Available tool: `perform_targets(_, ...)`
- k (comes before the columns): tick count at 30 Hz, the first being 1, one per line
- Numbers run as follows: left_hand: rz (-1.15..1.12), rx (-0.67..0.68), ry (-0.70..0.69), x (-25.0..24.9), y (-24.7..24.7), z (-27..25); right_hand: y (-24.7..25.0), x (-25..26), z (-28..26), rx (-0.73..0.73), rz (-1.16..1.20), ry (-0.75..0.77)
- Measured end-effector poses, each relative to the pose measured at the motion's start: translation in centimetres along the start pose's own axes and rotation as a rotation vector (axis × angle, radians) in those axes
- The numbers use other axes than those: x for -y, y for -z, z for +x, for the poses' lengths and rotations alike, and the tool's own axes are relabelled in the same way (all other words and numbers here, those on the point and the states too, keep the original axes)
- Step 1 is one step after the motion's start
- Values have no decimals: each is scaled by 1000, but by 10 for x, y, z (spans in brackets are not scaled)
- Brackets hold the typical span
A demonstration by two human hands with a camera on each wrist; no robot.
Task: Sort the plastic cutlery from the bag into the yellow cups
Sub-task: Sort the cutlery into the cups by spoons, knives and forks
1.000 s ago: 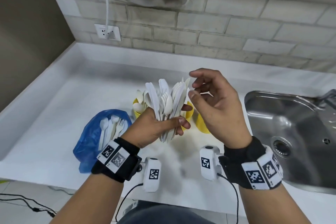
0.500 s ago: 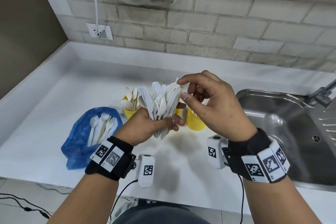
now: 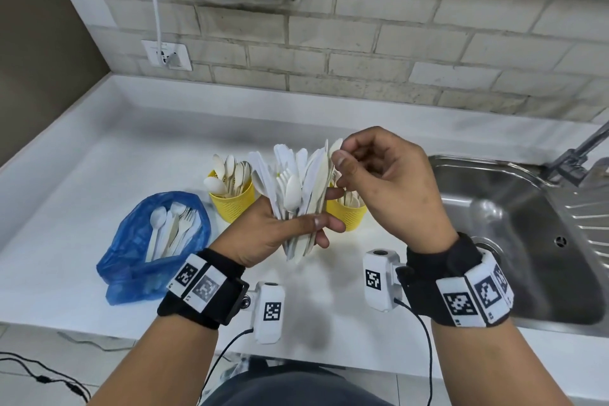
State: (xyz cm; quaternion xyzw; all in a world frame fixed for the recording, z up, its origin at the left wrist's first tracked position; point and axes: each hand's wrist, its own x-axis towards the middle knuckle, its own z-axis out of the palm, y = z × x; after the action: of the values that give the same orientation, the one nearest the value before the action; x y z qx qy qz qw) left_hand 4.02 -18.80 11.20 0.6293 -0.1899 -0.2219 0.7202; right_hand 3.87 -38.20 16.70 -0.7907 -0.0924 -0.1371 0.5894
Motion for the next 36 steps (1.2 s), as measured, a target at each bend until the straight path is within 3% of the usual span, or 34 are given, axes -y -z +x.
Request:
perform_targets(5, 7, 4, 0, 2, -1, 1, 2, -1, 2, -41, -7, -17)
perform_targets(9, 18, -67, 14, 3, -3, 2, 5, -2, 2, -144, 91, -35)
perform_targets(14, 32, -94, 7, 2, -8, 1, 10, -5, 1, 6, -37, -46)
perform_targets(16, 28, -98, 10, 2, -11, 1, 11, -5, 1, -9, -16, -34)
perform_targets(23, 19, -26, -2, 5, -13, 2, 26, 1, 7, -265, 484, -102)
perform_targets(26, -11, -15, -10, 7, -15, 3, 37, 4, 9, -481, 610, 40)
perform_targets(28, -20, -12, -8, 7, -16, 4, 42, 2, 8, -553, 562, 141)
perform_targets(30, -20, -11, -8, 7, -16, 4, 41, 0, 5, -450, 454, 151)
perform_targets(34, -12, -20, 9, 6, -19, 6, 27, -2, -6, -110, 129, 20)
perform_targets(36, 15, -24, 14, 4, -20, 6, 18, -5, -11, -19, 63, -25)
